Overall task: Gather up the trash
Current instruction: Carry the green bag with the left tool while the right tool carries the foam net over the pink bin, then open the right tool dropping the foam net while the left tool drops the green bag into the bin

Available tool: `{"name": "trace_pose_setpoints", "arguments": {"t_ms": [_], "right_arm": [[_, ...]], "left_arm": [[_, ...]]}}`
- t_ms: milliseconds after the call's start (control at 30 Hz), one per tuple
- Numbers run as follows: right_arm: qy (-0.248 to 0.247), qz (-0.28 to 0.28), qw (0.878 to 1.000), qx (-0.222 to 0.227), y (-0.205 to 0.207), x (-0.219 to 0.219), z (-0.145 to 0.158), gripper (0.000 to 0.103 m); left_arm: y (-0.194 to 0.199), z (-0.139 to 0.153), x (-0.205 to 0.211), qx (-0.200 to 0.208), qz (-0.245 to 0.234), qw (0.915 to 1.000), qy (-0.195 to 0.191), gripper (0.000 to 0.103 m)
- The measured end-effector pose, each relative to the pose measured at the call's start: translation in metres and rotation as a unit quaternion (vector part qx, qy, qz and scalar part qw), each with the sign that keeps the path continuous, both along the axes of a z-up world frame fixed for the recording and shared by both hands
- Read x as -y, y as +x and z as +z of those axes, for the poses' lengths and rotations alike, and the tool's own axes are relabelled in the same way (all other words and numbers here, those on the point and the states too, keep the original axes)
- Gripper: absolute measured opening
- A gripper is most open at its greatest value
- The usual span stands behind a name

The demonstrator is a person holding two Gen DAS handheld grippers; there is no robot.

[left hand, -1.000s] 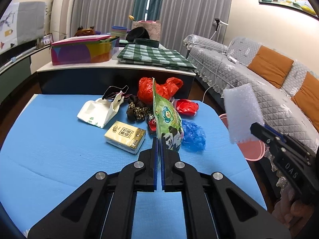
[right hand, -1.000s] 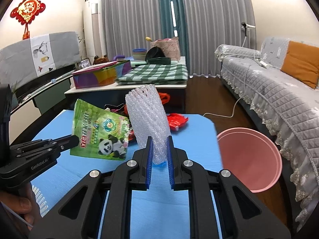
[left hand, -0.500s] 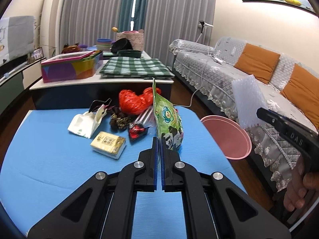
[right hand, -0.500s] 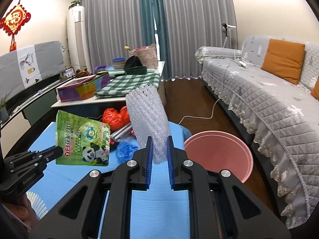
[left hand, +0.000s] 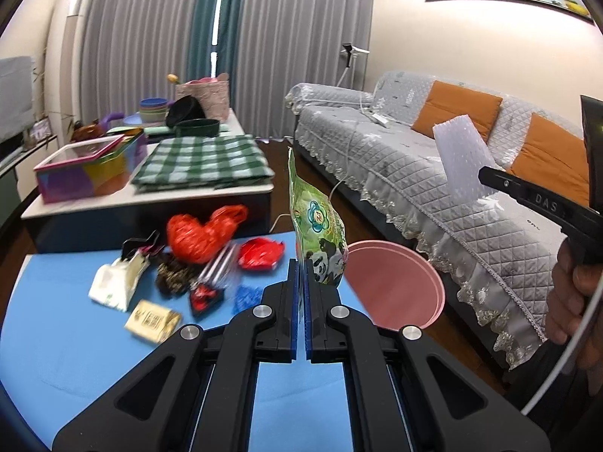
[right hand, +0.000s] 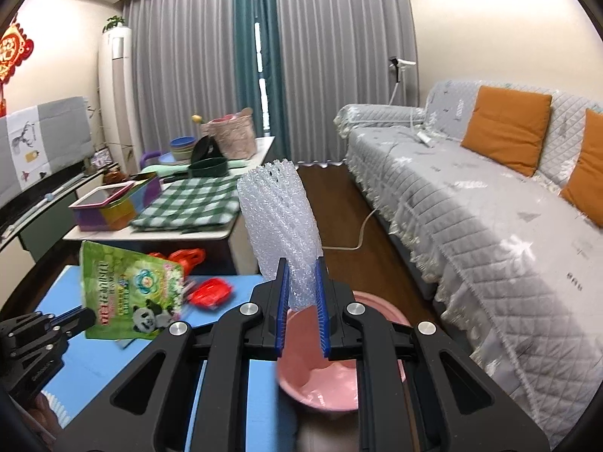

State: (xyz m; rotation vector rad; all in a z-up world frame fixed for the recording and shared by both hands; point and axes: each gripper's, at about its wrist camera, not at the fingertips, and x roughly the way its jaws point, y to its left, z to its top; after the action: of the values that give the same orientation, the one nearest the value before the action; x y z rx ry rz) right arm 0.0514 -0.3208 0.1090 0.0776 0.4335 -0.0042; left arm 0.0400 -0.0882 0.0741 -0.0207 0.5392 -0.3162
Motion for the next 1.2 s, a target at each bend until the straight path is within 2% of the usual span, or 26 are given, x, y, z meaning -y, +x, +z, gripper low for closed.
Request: {"name": "trace_pose_setpoints", "arguments": {"t_ms": [167, 300, 567, 867, 1200], "right_arm": [[0.006, -0.035, 0.999, 0.006, 0.010, 0.034, -0.008, 0.014], [0.024, -0.057, 0.998, -0.013, 0.023, 0.053, -0.033, 0.014], [0.023, -0.074, 0.996, -0.034, 0.054, 0.073, -0.055, 0.014], [0.010, -0.078, 0.995, -0.052, 0.079, 0.075, -0.071, 0.014], [0.007, -0.081, 0.994, -0.067, 0.087, 0.079, -0.080, 0.014]], "left_arm": [[0.016, 0.000, 0.024, 0.001, -0.011, 0.9999, 0.003, 0.002], [0.031, -0.008, 0.046, -0.006, -0.022, 0.9997, 0.012, 0.002], [0.066, -0.026, 0.083, -0.025, -0.037, 0.9988, 0.022, 0.002], [0.098, -0.049, 0.112, -0.042, -0.046, 0.9976, 0.029, 0.002], [0.113, -0.071, 0.130, -0.063, -0.056, 0.9959, 0.033, 0.002]]}}
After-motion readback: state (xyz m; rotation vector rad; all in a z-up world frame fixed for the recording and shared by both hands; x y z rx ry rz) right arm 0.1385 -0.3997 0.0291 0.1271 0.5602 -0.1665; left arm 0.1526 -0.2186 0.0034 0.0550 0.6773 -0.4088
